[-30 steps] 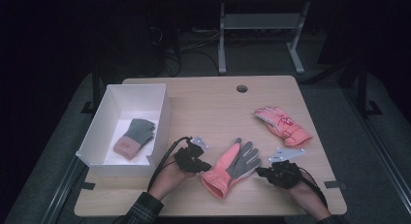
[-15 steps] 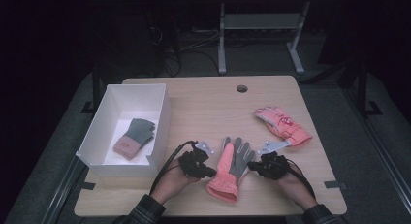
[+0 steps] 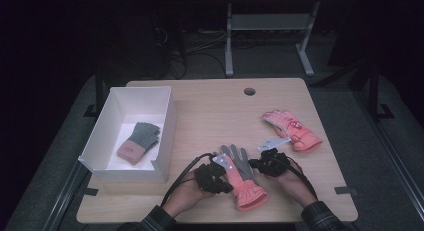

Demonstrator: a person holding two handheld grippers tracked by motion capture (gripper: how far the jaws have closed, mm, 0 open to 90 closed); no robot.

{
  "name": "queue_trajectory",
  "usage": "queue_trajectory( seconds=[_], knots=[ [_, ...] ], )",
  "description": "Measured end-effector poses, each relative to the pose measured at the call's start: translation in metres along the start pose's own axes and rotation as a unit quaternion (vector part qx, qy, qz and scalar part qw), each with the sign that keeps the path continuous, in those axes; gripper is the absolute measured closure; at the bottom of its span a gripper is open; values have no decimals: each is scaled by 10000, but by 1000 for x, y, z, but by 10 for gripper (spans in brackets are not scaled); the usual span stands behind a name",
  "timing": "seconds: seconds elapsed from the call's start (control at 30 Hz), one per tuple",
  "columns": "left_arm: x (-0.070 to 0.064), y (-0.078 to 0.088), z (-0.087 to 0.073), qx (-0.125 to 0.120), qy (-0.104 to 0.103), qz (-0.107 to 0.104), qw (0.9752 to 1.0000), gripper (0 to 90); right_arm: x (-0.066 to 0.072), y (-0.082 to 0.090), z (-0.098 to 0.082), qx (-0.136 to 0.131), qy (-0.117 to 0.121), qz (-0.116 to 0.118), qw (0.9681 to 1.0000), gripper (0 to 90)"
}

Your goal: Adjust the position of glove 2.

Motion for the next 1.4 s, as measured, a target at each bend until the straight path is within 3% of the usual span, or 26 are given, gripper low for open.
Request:
queue_trajectory(
  seconds=[0.27,0.3,0.4,0.43,0.47,0.5,0.6,0.63,0.7,0.73,0.87,0.93,0.97,1.17,1.4],
  knots=[
    [-4,-5,2,-14,-108,-54,9999,896,3,-7,9,-29,37,61,10000,900],
    [-5,-3,2,-78,-25,-18,10000,890,2,-6,9,-55,-2,84,9999,900],
    [-5,1,0,-170,-22,32,9998,836,0,-3,8,-35,70,138,9999,900],
    [-4,4,-2,-225,-40,56,9997,810,-1,0,7,-38,63,279,9996,845],
    [-4,7,-4,-286,-38,99,9995,810,-1,0,7,-38,63,279,9996,845],
    [-3,10,-8,-309,-51,149,9994,756,-2,4,7,-4,33,445,9990,784],
    [1,17,-16,-375,-43,321,9988,701,-4,8,7,-41,166,420,9990,734],
    [2,19,-18,-410,-46,372,9985,623,-5,13,7,-13,185,378,9991,695],
    [4,22,-23,-430,-24,416,9982,601,-6,14,6,46,192,367,9991,680],
    [5,23,-26,-442,-13,458,9980,515,-11,20,5,225,38,293,9993,659],
    [9,25,-34,-556,101,570,9968,378,-16,30,7,203,-28,264,9994,628],
    [11,26,-39,-562,126,687,9960,352,-25,38,11,145,7,155,9998,616],
    [13,28,-43,-532,96,736,9958,286,-35,45,14,60,9,58,10000,609],
    [18,34,-53,-640,221,934,9933,176,-54,60,18,-2,-146,-60,9999,561],
    [23,35,-54,-654,210,1043,9922,173,-95,71,24,-149,-436,-311,9985,582]
  ],
)
Point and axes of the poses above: each handheld gripper's, and its own axes: y roughly backward along the jaws, z roughly out of its top, x roughly to its left, the point moved 8 cm from there along -y, roughly forward along the jaws, and after that the axes turned 3 degrees about -y, right-handed, at the moved point
